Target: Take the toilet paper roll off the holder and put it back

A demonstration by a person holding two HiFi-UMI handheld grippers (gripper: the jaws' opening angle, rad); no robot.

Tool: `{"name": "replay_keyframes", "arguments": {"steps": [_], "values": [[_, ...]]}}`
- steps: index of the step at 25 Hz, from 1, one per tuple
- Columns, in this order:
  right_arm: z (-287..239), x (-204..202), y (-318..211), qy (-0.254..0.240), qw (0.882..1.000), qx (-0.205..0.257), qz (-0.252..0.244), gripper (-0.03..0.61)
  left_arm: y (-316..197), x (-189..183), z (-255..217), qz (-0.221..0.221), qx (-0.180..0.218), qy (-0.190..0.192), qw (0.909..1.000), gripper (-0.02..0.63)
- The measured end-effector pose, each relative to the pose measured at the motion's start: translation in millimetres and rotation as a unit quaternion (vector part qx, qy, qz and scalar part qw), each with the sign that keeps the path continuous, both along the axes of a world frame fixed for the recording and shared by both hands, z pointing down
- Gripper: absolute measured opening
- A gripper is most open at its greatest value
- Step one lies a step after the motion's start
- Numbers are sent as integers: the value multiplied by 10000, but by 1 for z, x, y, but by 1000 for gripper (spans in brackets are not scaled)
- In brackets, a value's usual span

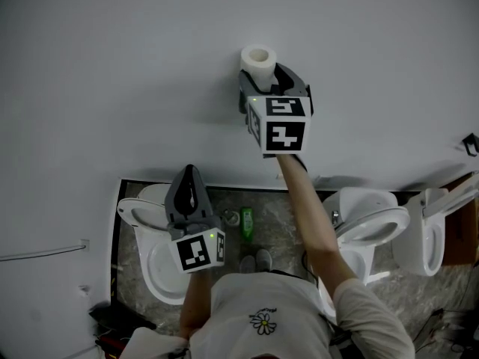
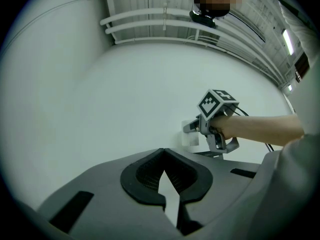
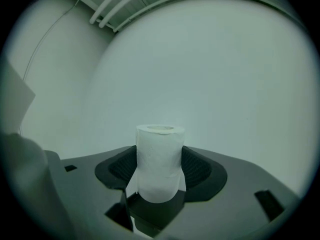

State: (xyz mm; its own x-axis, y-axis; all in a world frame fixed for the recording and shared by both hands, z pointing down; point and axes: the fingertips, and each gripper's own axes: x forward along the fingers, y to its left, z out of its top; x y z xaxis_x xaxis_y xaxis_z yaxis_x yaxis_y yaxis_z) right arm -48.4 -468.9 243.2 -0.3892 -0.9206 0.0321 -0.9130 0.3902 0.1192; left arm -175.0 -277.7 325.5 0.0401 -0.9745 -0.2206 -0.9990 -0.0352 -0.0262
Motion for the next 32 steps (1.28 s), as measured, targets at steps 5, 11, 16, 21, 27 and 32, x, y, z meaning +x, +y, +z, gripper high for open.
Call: {"name": "replay_keyframes", "arguments": {"steps": [5, 11, 16, 21, 27, 32], "values": [[-46, 5, 23, -127, 9975, 684, -116, 282, 2, -2, -7, -25, -31, 15, 10000, 17], [-97, 35, 79, -354, 9820, 1852, -96, 281, 5, 6, -24, 90, 115, 5, 9999, 17], [-113, 69, 136, -499, 9632, 2642, 77, 281, 10, 19, -37, 259, 185, -30, 9995, 17], [-95, 106, 183, -576, 9524, 2971, 371, 281, 17, 30, -48, 397, 226, -82, 9989, 17], [-46, 147, 215, -668, 9565, 2736, 756, 281, 24, 38, -59, 516, 376, -171, 9978, 18], [4, 172, 226, -784, 9667, 2214, 1019, 281, 27, 45, -57, 582, 415, -203, 9972, 17]]}}
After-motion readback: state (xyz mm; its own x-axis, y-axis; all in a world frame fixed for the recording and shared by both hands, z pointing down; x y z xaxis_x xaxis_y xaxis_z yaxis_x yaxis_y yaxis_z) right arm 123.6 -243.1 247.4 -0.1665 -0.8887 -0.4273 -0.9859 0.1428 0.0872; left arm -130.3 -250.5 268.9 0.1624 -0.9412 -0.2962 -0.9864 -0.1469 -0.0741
